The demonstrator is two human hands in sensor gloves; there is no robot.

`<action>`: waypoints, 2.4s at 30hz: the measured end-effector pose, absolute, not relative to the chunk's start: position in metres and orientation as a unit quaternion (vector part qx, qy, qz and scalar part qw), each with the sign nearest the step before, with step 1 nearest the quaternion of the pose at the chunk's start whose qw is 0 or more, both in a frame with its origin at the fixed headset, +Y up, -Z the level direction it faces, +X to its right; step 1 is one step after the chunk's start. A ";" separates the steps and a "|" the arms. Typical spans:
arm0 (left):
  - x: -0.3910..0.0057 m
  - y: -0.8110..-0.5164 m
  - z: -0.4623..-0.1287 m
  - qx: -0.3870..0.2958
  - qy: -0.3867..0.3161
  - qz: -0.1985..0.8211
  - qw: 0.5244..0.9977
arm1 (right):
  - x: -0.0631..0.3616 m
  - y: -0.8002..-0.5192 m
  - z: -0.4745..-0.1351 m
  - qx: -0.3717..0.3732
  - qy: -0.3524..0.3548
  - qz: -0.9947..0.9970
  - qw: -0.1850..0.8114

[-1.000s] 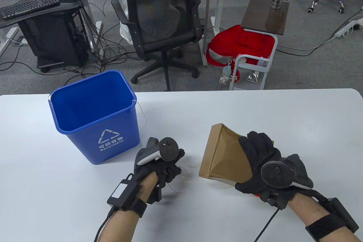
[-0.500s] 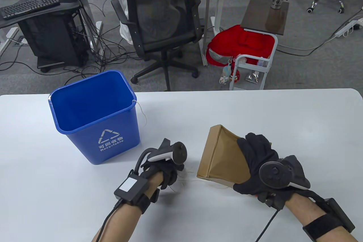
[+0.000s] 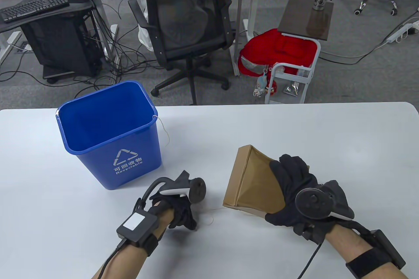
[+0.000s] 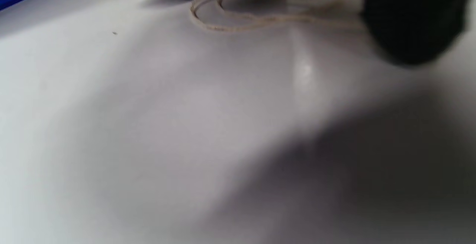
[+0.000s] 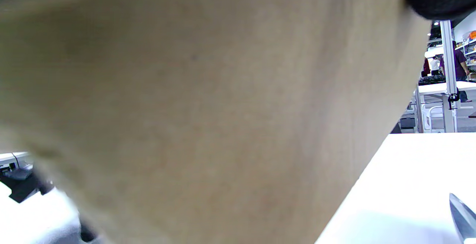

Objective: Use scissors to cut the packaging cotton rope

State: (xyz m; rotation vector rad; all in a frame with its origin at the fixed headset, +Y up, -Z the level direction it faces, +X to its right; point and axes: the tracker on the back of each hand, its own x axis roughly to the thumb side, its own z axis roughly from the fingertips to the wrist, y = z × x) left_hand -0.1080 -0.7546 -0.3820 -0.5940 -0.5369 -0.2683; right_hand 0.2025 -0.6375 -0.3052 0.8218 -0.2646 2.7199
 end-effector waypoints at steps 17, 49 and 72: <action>-0.099 -0.752 -0.379 -0.164 -0.286 -0.201 0.922 | 0.214 -0.633 -0.300 0.274 -0.103 0.942 0.164; -0.245 -0.417 -0.436 0.200 -0.143 0.175 0.953 | 0.221 -0.633 -0.306 0.262 -0.122 0.935 0.208; -0.298 -0.462 -0.500 0.041 0.071 -0.072 0.994 | 0.228 -0.650 -0.308 0.260 -0.110 0.930 0.236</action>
